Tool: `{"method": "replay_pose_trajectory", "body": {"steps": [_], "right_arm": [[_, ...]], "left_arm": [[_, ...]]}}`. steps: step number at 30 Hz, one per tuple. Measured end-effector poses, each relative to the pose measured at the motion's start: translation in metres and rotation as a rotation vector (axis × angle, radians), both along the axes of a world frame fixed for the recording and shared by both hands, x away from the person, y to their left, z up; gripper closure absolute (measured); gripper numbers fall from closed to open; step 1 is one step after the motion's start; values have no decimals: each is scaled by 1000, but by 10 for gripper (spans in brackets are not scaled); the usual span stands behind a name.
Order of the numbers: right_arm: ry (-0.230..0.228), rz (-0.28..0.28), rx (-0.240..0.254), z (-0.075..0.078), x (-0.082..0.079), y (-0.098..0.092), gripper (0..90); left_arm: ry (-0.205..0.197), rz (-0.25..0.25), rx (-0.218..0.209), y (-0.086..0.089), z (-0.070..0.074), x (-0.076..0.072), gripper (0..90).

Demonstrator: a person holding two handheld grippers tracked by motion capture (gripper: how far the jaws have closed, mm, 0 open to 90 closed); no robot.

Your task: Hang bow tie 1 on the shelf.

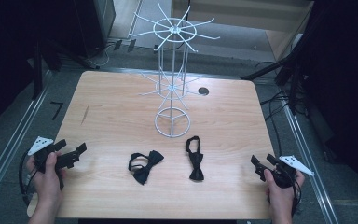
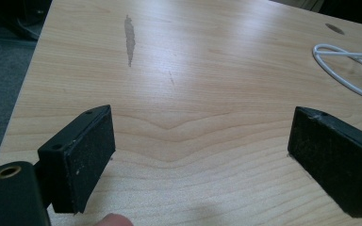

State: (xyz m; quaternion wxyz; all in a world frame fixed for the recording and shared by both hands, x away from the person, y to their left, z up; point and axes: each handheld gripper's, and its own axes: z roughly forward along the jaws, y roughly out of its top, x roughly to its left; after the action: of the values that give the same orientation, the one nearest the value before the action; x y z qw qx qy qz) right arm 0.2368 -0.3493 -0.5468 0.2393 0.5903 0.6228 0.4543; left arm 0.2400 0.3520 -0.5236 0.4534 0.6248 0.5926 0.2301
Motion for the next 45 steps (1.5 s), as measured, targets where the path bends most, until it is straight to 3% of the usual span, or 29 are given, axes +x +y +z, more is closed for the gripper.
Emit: {"method": "replay_pose_trajectory", "body": {"steps": [5, 8, 14, 20, 45], "right_arm": [[6, -2, 2, -2, 4, 6, 266], [-21, 29, -7, 4, 6, 20, 271], [-30, 82, -37, 8, 8, 45, 274], [-40, 102, -17, 12, 6, 60, 277], [-44, 207, -26, 19, 0, 104, 277]], "left_arm": [[3, -3, -1, -1, 0, 1, 85], [-2, -4, 0, -1, 0, 0, 85], [3, -5, -4, -1, 0, 1, 85], [6, -7, -2, -1, 0, 1, 85], [3, -6, -15, 0, 0, 0, 85]]}}
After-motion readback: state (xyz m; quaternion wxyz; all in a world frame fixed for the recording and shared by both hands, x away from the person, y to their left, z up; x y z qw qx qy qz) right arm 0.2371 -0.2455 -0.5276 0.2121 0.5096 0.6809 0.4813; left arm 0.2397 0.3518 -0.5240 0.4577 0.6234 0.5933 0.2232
